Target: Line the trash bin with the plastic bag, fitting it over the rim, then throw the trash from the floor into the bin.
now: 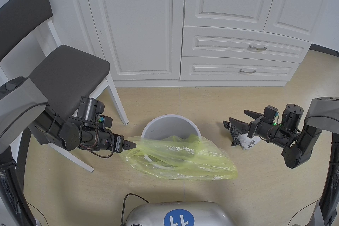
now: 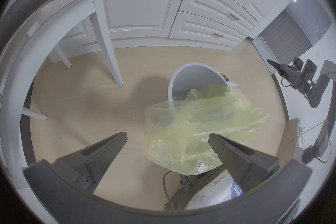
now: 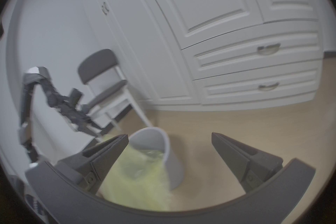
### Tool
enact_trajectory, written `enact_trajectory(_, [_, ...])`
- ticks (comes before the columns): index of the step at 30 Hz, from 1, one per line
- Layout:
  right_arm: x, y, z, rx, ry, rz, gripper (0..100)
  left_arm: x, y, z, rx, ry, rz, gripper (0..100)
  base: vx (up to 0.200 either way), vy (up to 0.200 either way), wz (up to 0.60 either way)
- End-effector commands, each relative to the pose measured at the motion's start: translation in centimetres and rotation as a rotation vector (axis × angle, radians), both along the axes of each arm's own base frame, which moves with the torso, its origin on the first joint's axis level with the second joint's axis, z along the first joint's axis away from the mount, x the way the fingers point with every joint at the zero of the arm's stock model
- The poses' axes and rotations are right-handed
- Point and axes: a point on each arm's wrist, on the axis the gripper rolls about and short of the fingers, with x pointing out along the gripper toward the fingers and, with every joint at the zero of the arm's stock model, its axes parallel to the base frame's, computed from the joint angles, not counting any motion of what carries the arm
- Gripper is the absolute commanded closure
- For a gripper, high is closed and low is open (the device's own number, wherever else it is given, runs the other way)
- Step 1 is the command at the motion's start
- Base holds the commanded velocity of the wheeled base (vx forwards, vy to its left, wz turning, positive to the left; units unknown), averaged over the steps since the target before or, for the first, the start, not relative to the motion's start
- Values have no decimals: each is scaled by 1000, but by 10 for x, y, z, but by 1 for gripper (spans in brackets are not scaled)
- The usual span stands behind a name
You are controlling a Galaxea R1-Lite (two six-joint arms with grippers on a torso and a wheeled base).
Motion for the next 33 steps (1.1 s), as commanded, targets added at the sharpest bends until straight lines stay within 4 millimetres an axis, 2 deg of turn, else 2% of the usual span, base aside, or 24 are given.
enact_trajectory(1, [24, 25, -17, -162, -118, -233, 0, -4, 0, 4, 3, -8, -6, 0, 0, 0, 0])
enact_trajectory(3, [25, 42, -16, -223, -151, -338, 0, -8, -3, 10, -1, -21, -16, 0, 0, 0, 0])
enact_trajectory(5, [15, 62, -13, -258, -162, -380, 0, -14, -8, 19, -5, -43, -29, 0, 0, 0, 0])
enact_trajectory(9, [-12, 98, -15, -300, -156, -289, 0, -35, -17, 39, -5, -87, -59, 0, 0, 0, 0])
enact_trajectory(11, [-13, 106, -13, -347, -197, -267, 0, -44, -23, 43, -7, -96, -86, 0, 0, 0, 0])
enact_trajectory(14, [-8, 116, -1, -410, -275, -247, 0, -55, -30, 54, -9, -132, -105, 0, 0, 0, 0])
enact_trajectory(15, [-15, 129, 17, -452, -255, -195, 0, -64, -34, 66, -6, -179, -105, 0, 0, 0, 0])
enact_trajectory(17, [-27, 143, 35, -480, -215, -132, 0, -72, -34, 73, 1, -218, -94, 0, 0, 0, 0])
enact_trajectory(19, [-43, 164, 61, -525, -151, -36, 0, -84, -29, 89, -8, -288, -77, 0, 0, 0, 0])
enact_trajectory(22, [-62, 188, 84, -569, -26, 69, 0, -99, -19, 105, 4, -369, -93, 0, 0, 0, 0])
enact_trajectory(24, [-67, 203, 92, -585, 57, 110, 0, -108, -11, 114, 16, -409, -93, 0, 0, 0, 0])
enact_trajectory(28, [-62, 219, 86, -656, 166, 149, 0, -113, -2, 119, 23, -435, -82, 0, 0, 0, 0])
enact_trajectory(32, [-54, 232, 65, -701, 213, 171, 0, -109, 3, 119, 24, -434, -59, 0, 0, 0, 0])
enact_trajectory(33, [-51, 236, 52, -715, 230, 177, 0, -105, 6, 117, 28, -428, -46, 0, 0, 0, 0])
